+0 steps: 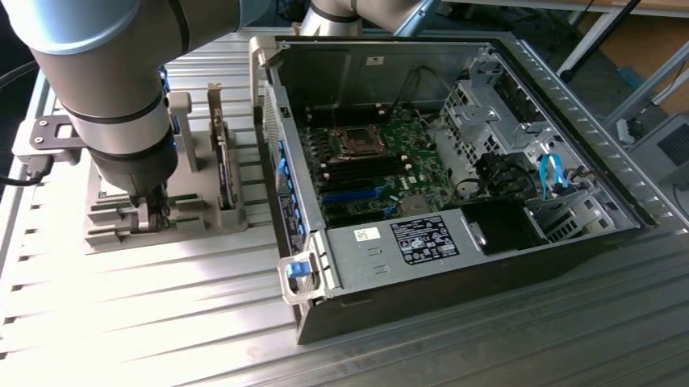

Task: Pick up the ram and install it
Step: 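Pick up the ram and move it above insertion slot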

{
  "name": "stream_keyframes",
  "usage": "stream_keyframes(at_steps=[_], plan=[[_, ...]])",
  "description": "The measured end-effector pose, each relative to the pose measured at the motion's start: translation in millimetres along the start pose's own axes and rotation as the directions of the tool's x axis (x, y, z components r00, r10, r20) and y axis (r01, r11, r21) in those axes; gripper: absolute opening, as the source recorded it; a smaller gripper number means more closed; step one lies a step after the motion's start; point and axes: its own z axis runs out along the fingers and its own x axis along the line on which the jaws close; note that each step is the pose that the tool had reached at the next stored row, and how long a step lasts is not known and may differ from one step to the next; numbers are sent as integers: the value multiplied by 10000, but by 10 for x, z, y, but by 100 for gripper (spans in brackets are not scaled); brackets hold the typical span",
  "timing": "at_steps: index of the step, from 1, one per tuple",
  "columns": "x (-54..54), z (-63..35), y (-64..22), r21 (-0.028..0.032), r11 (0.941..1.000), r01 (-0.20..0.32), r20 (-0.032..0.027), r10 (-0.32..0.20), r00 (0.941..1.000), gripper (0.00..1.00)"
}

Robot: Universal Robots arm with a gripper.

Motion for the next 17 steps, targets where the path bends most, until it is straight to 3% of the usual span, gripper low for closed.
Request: stream_keyframes(at_steps=[17], plan=[[3,50,-2,-1,10000,0,-1,0,10000,24]])
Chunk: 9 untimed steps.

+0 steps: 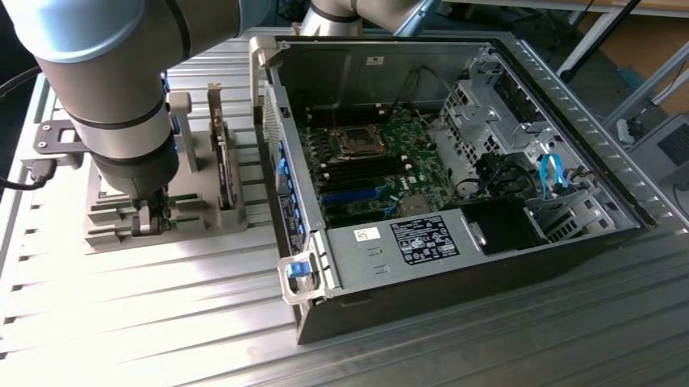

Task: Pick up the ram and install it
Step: 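Pick up the ram and move it above insertion slot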

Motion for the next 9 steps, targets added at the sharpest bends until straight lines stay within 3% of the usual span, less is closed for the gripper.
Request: stream_keyframes(at_steps=[9], plan=[[-3,9,0,0,10000,0,0,0,10000,24]])
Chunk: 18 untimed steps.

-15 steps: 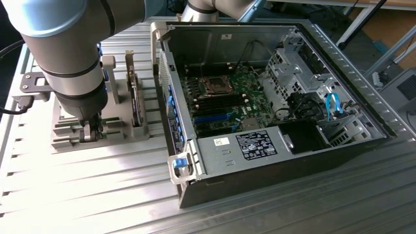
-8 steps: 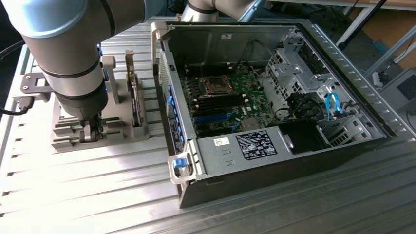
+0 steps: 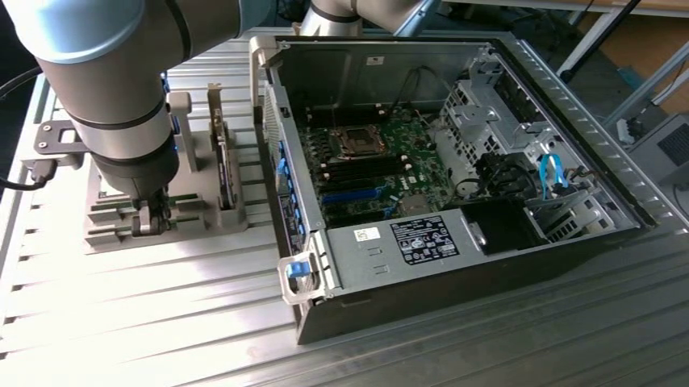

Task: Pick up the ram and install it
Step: 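Pick up the ram and move it above insertion slot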

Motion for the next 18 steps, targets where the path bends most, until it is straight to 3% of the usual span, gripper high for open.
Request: stream_keyframes(at_steps=[5,8,18], plan=[[0,0,0,0,10000,0,0,0,10000,24],[0,0,0,0,10000,1,0,-1,10000,12],[-1,-43,2,-1,10000,0,0,0,10000,12]])
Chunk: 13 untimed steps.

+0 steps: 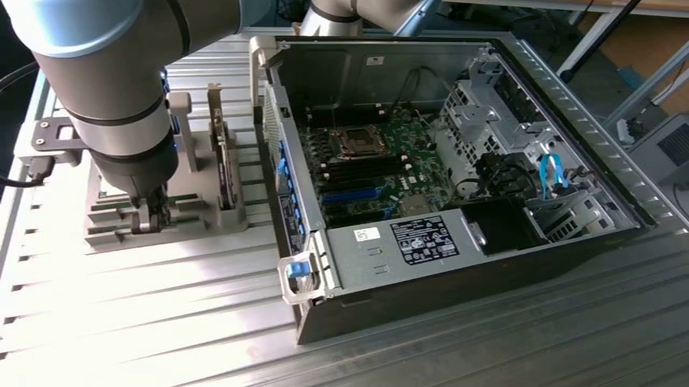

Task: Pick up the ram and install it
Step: 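Pick up the ram and move it above insertion slot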

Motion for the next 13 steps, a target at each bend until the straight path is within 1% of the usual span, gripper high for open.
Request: stream_keyframes(at_steps=[6,10,13], plan=[[-3,-120,6,0,10000,0,0,0,10000,12],[-4,-172,8,1,10000,0,1,0,10000,12],[-6,-233,11,1,10000,0,1,0,10000,12]])
